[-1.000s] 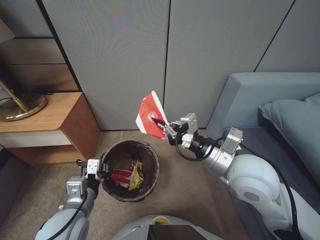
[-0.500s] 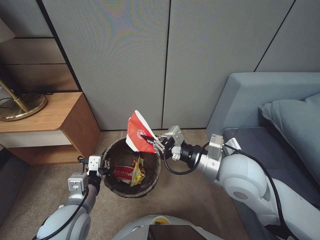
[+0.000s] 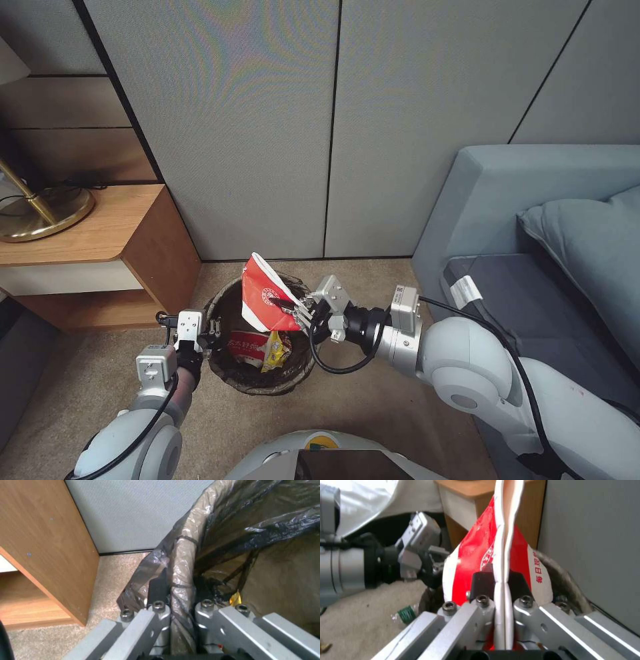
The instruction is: Pick up the trash bin, then pick up the garbage from the floor and place it into the trash bin.
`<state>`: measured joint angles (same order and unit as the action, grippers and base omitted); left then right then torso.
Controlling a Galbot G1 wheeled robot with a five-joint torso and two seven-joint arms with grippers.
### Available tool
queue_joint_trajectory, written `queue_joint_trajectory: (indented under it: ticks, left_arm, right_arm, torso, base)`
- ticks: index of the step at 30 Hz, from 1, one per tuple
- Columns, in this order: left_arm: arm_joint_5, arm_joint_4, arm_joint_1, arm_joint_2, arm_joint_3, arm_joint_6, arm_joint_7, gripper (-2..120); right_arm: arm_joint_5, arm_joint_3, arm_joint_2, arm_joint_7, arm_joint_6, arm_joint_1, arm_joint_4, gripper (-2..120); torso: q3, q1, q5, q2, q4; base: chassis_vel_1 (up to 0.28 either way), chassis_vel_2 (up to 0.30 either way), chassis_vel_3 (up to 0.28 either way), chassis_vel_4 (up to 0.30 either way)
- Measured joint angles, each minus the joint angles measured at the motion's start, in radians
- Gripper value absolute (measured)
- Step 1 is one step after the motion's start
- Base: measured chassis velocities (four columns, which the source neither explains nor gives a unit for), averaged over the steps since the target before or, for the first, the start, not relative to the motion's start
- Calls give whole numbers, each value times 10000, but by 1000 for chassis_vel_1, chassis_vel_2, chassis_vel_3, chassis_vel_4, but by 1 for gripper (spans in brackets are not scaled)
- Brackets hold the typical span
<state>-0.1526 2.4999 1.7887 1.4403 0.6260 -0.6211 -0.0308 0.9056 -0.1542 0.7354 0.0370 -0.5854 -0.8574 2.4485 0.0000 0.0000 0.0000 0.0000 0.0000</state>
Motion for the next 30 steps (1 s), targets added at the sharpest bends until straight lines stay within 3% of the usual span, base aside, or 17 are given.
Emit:
queue_joint_trajectory:
  ticks: [19, 26, 30]
  left_arm:
    - [49, 0, 74, 12, 17, 0, 4, 2]
    - [72, 0, 86, 2, 14, -1, 9, 2]
    - [70, 0, 82, -4, 36, 1, 11, 2]
  right_arm:
    - [-744, -206, 468, 207, 104, -453, -382, 68]
    - [-732, 610, 331, 284, 277, -750, -116, 96]
    - [-714, 1071, 169, 721, 648, -926, 138, 100]
  torso:
    - [0, 0, 0, -1, 0]
    - [0, 0, 0, 0, 0]
    - [0, 0, 0, -1, -1]
  base:
    - [0, 0, 0, 0]
    - [0, 0, 0, 0]
    - [0, 0, 0, 0]
